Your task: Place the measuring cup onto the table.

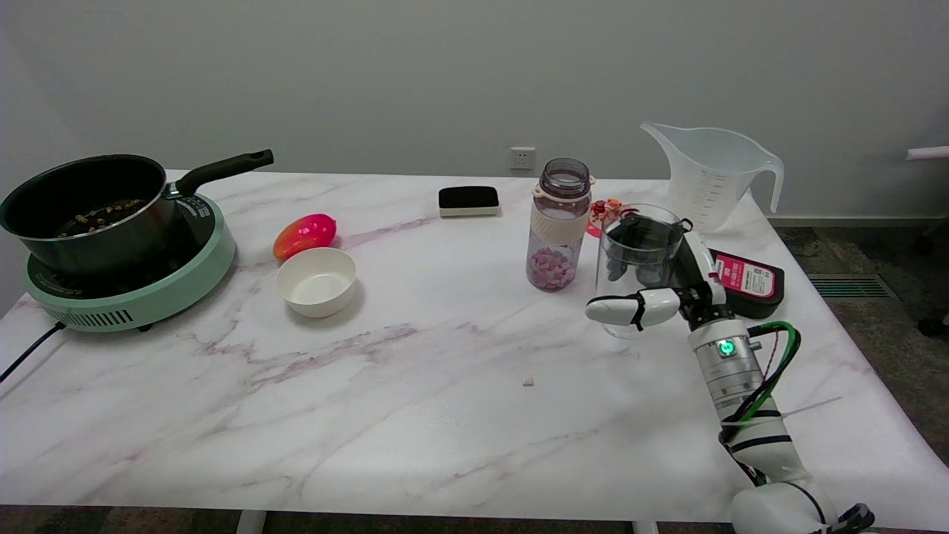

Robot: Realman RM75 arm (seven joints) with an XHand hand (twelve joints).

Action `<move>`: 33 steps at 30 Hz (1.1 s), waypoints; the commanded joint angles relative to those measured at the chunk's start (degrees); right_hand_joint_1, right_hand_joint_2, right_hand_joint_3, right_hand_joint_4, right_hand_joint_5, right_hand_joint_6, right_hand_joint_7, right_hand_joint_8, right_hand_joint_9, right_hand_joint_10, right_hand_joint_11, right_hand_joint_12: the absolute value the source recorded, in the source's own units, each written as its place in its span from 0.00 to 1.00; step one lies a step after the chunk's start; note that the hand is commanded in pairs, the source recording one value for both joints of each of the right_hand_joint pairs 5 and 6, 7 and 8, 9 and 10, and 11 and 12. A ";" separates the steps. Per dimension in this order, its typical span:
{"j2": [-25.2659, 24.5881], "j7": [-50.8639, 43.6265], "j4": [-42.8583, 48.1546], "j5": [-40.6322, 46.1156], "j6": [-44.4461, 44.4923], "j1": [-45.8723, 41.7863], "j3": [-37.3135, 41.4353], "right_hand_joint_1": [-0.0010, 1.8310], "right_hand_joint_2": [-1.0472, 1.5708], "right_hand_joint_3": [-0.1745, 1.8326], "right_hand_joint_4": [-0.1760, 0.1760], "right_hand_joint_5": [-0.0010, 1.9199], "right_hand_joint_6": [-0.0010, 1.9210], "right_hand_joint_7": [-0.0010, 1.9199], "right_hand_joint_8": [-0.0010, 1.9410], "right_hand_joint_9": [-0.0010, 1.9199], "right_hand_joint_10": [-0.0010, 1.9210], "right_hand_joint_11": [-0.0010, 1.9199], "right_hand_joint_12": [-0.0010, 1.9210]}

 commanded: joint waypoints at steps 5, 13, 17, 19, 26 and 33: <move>-4.73 -3.70 -11.27 0.24 12.88 3.30 -6.25 0.65 1.00 0.21 0.50 1.00 1.00 1.00 0.99 0.95 0.95 0.84 0.84; -6.02 -3.78 -15.14 -0.27 13.61 4.34 -6.49 0.65 1.00 0.20 0.50 1.00 1.00 1.00 0.99 0.95 0.95 0.85 0.85; -6.28 -3.60 -16.55 -0.35 13.69 4.69 -6.62 0.65 1.00 0.20 0.50 1.00 1.00 1.00 0.99 0.95 0.95 0.85 0.85; -6.31 -3.51 -16.88 -0.35 13.82 4.72 -6.73 0.65 1.00 0.20 0.50 1.00 1.00 1.00 0.99 0.95 0.95 0.85 0.85; -6.55 -3.30 -18.39 -0.99 14.30 4.88 -6.86 0.65 1.00 0.21 0.50 1.00 1.00 1.00 0.99 0.95 0.95 0.84 0.84; -7.61 -3.09 -20.57 -1.84 15.58 5.41 -7.10 0.64 1.00 0.21 0.50 1.00 1.00 1.00 0.99 0.94 0.94 0.83 0.83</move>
